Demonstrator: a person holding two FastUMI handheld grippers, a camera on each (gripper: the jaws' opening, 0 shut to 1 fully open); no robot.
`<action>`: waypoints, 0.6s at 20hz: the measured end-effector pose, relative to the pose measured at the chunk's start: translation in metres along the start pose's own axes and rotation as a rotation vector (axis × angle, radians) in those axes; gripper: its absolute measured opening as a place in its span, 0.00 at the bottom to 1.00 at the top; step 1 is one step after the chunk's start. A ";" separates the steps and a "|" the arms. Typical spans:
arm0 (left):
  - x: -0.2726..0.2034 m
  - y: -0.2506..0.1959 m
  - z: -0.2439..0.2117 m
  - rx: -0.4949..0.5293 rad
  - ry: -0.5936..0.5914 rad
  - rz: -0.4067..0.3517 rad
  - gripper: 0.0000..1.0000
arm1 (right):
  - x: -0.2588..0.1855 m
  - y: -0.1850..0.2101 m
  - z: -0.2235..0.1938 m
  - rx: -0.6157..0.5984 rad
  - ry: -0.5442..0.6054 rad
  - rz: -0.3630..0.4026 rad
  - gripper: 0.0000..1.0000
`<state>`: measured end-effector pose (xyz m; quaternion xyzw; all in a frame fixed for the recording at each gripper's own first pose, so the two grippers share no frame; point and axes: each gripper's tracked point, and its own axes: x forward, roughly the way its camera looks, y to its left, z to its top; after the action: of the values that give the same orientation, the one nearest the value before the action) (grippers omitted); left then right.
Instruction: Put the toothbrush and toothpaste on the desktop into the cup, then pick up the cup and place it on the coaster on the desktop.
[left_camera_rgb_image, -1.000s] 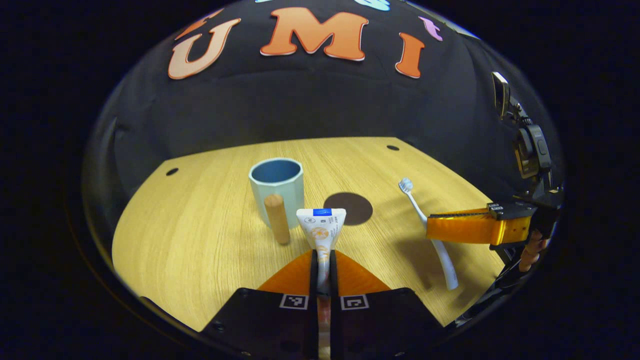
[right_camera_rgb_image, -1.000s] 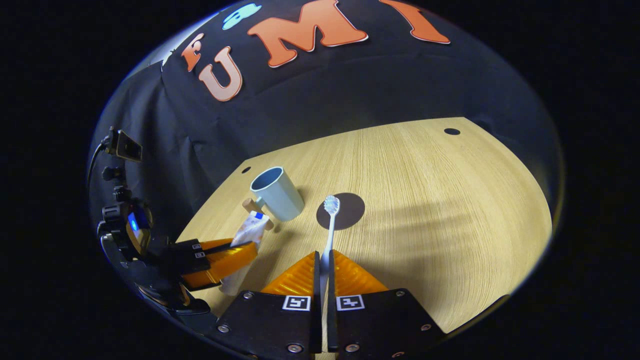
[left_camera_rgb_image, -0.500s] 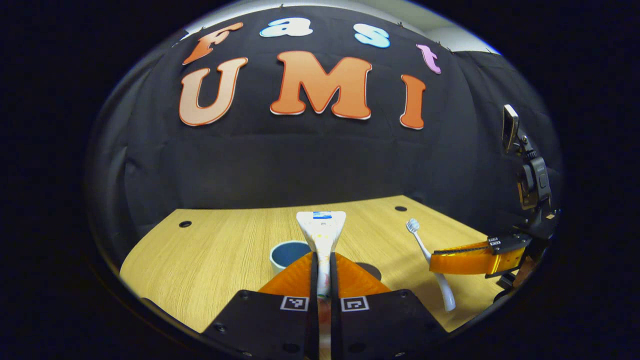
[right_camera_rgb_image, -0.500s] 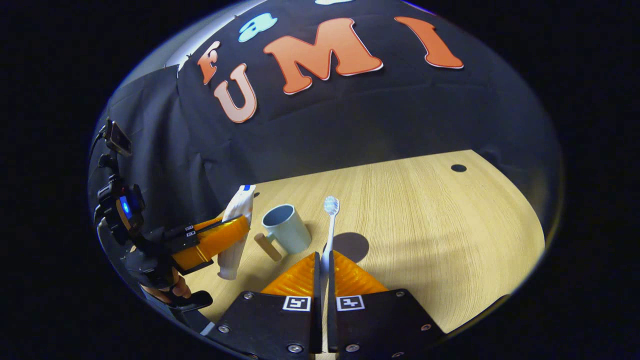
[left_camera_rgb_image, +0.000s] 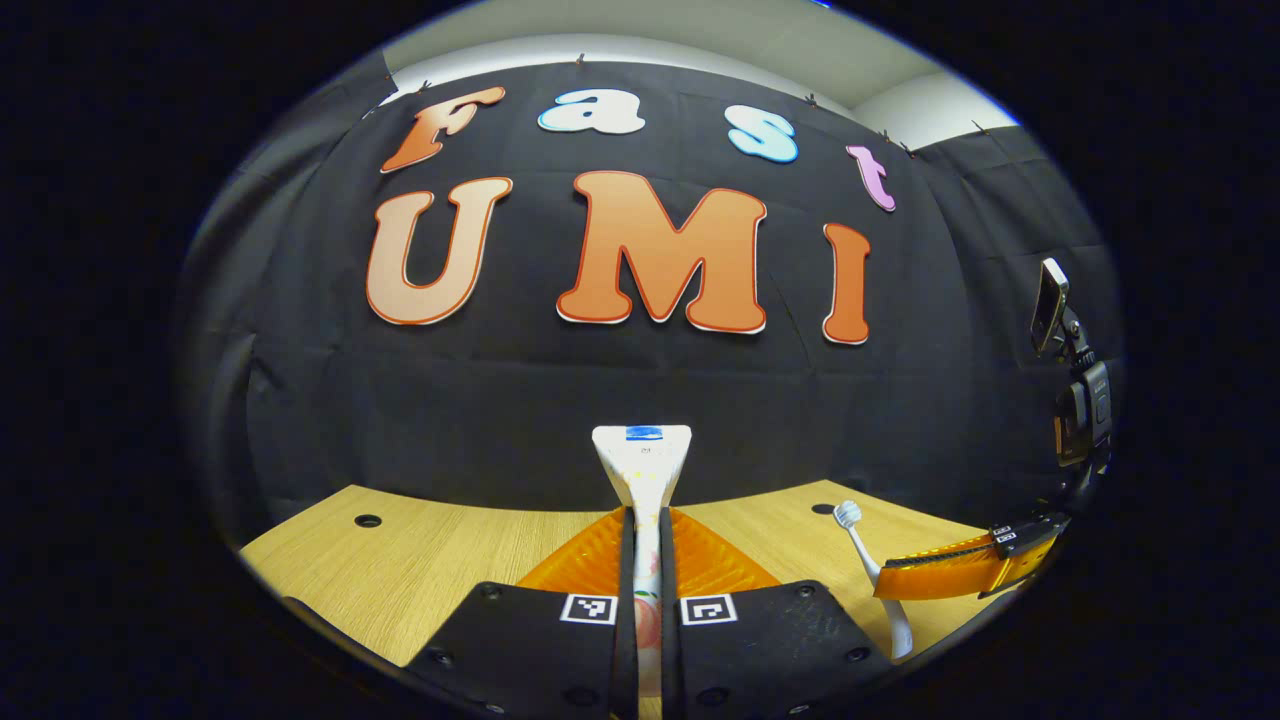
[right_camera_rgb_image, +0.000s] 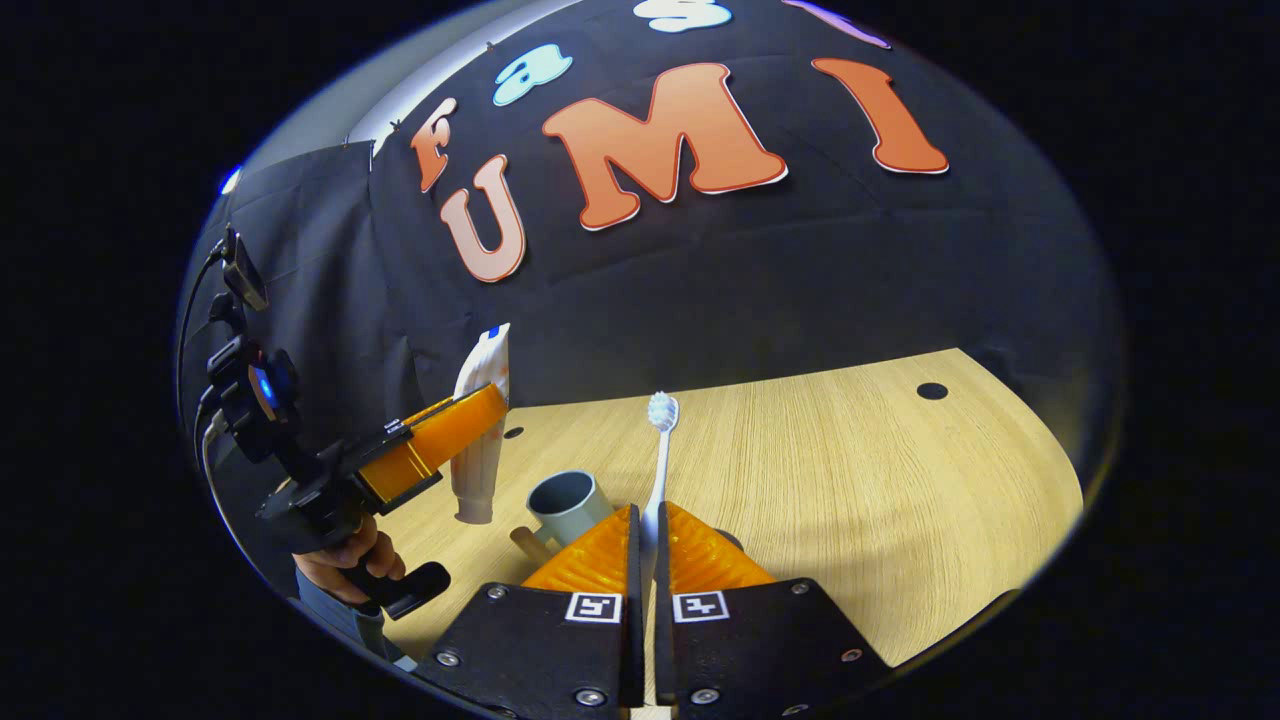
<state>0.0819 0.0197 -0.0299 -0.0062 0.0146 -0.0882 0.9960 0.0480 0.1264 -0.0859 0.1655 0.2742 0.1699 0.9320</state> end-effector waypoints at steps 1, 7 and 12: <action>0.005 0.004 0.000 -0.001 -0.013 0.000 0.08 | 0.004 -0.001 0.003 0.001 -0.008 0.000 0.05; 0.044 0.033 -0.025 -0.051 -0.032 0.024 0.08 | 0.026 -0.007 0.015 0.002 -0.051 -0.005 0.04; 0.058 0.041 -0.061 -0.109 0.018 0.020 0.09 | 0.037 -0.001 0.020 -0.001 -0.081 0.016 0.04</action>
<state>0.1445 0.0492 -0.0934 -0.0593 0.0286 -0.0772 0.9948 0.0893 0.1363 -0.0869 0.1741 0.2346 0.1707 0.9410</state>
